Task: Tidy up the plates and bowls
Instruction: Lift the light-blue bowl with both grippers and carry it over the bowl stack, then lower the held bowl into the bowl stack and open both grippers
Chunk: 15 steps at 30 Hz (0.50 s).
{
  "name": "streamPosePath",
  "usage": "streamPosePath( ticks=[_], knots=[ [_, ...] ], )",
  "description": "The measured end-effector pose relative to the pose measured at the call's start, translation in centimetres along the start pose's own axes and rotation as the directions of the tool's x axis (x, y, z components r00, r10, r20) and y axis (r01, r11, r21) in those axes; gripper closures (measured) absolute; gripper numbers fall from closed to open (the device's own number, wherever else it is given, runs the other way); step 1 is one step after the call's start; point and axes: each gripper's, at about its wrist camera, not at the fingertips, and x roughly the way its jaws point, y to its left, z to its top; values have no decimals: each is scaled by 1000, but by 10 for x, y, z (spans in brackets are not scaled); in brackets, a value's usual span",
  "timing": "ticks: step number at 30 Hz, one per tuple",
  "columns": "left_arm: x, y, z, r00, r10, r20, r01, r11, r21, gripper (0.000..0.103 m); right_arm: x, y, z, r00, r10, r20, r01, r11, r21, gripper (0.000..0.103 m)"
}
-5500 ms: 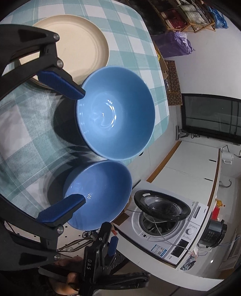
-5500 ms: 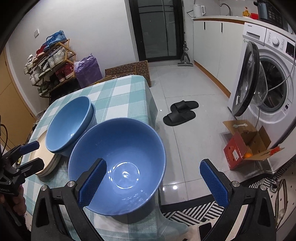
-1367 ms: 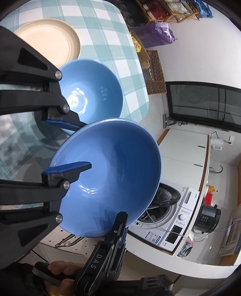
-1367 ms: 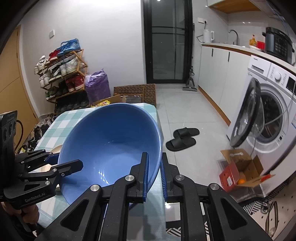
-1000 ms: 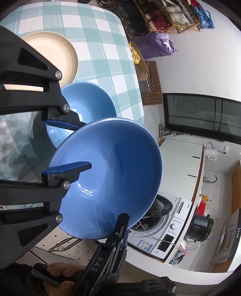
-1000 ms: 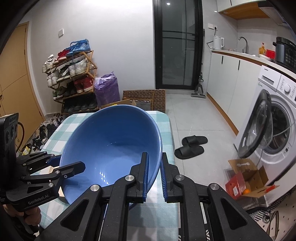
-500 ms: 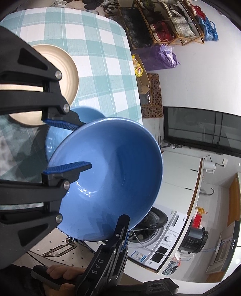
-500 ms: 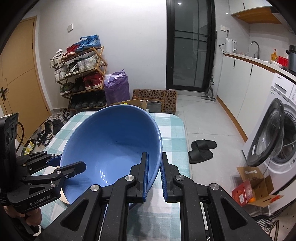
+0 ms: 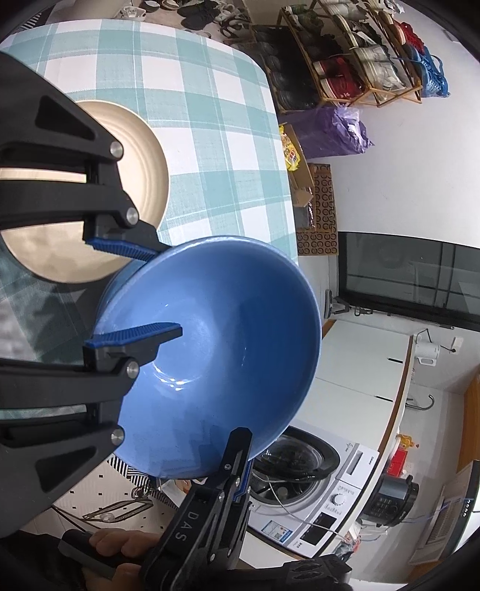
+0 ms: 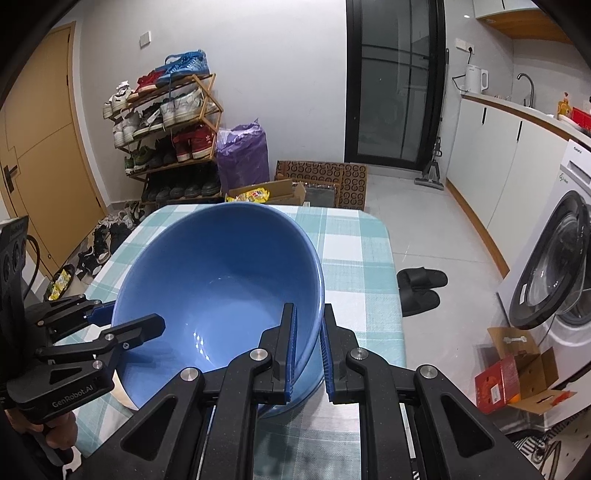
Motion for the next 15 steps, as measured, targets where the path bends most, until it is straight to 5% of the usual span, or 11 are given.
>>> streamPosePath(
  ticks=[15],
  knots=[
    [37,8,-11,998,32,-63,-32,999,1,71,49,-1,-15,998,-2,-64,3,1000,10,90]
  ],
)
